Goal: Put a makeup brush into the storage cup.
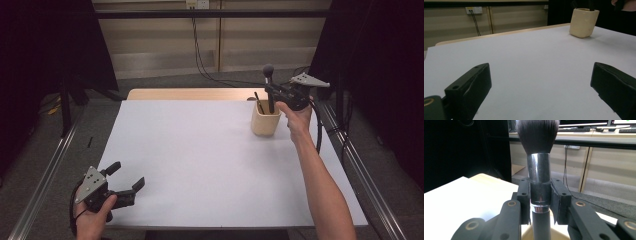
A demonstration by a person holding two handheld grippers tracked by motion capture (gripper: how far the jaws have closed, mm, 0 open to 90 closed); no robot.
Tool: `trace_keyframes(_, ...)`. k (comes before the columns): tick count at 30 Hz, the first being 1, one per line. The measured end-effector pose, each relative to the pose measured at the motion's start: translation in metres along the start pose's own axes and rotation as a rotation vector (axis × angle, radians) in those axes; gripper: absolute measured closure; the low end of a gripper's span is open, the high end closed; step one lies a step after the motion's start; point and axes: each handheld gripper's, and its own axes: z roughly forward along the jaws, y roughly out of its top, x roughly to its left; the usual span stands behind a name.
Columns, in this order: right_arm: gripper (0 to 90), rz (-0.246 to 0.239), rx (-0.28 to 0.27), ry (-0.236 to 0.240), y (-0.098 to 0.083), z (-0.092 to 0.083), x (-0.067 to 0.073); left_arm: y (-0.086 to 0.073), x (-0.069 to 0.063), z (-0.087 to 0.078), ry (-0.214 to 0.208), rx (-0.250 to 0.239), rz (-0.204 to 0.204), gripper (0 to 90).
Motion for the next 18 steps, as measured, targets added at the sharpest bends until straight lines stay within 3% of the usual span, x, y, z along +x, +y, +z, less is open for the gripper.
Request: trace_keyframes(18,71.8,0.012,0.05,0.006,-0.02,0.002,-0.004,0.0,0.0,0.0,-0.001,0.0,-0.001,3.1)
